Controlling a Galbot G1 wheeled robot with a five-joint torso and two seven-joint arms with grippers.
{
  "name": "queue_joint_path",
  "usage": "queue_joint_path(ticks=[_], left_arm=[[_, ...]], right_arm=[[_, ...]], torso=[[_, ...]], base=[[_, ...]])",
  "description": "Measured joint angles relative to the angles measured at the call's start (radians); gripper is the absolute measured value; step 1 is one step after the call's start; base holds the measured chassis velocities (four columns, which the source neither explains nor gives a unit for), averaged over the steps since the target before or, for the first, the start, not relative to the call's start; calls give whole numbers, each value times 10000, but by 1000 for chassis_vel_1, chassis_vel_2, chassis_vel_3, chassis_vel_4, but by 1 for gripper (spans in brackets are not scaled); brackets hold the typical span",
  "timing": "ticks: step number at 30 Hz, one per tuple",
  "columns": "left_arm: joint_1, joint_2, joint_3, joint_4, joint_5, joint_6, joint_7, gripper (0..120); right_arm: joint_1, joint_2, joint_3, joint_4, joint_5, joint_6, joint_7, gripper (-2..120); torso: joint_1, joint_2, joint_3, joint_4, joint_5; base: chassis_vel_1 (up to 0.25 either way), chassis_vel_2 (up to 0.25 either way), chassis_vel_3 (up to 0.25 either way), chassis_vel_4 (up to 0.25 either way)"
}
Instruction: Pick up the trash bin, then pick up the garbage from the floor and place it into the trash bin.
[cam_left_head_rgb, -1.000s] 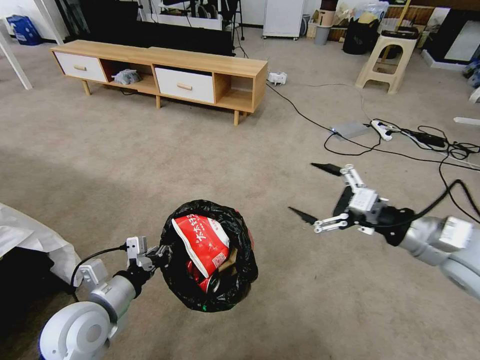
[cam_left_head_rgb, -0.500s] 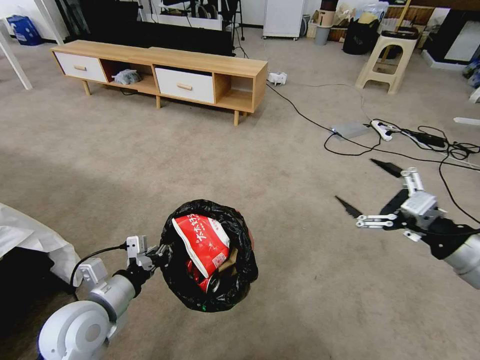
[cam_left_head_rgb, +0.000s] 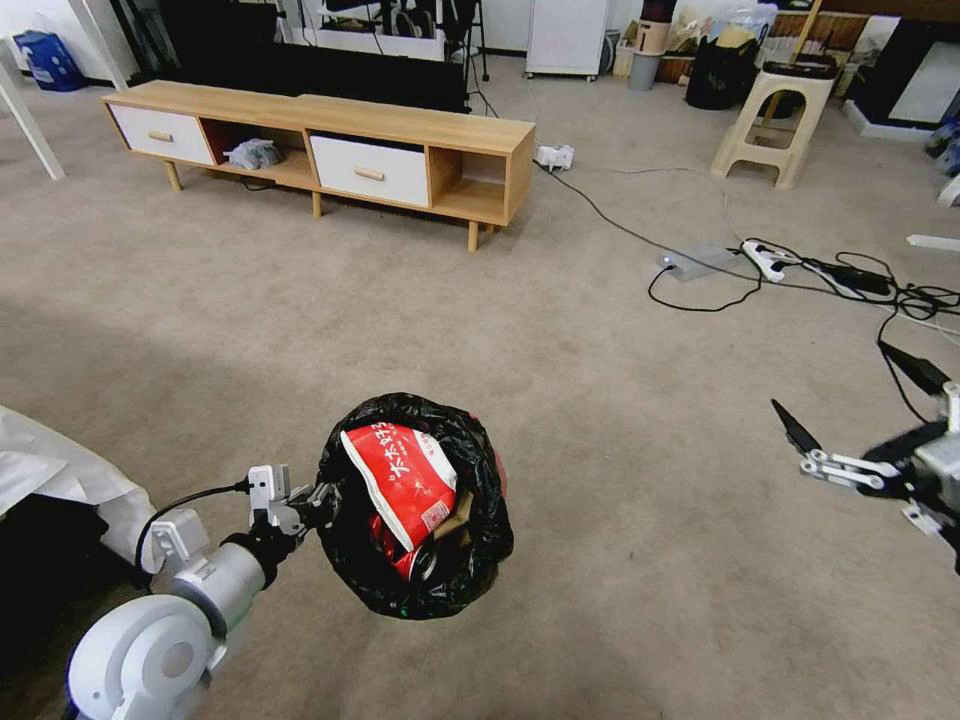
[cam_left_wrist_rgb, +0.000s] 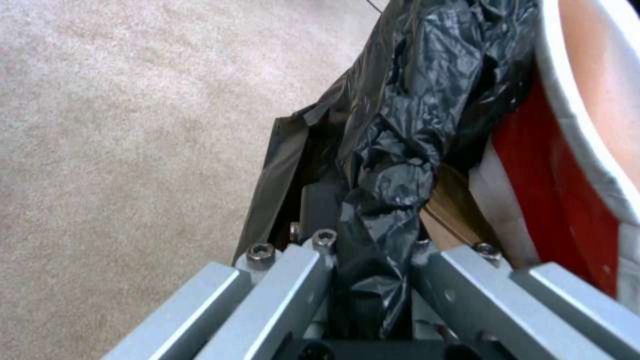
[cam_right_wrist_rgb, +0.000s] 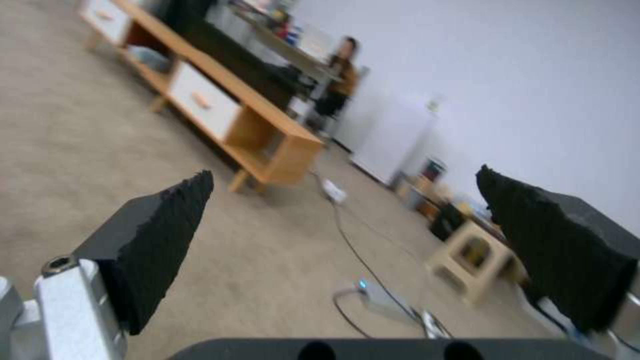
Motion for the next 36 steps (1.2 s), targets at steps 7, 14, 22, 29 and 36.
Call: queue_joint_path(ticks=[7,14,22,29,36], left_arm=[[23,65,-56,-20,-30,-4,6,1],[-10,142,-69,-58,-79,-19,16,1],[-7,194,-140,-107,-156,-29,24,1],[-6,306,-211,-150,-255,-41,24,1],[19,323,-226,-182,-269,-56,24,1]], right_arm=[[-316,1565,105,337,-285,319,-434,100],[-379,1839,59,562,-373,437,-596,100],[-443,1982,-154,695,-479,464,-781,100],[-498,2196,-244,773,-547,590,-1024,100],[-516,2272,-263,776,-557,641,-1198,100]], torso=[[0,1,0,0,-1],[0,0,1,1,-1],[0,0,1,1,1],[0,0,1,1,0],[0,0,0,0,1]], base=[[0,0,0,0],[0,0,0,0],[0,0,0,0],[0,0,0,0],[0,0,0,0]])
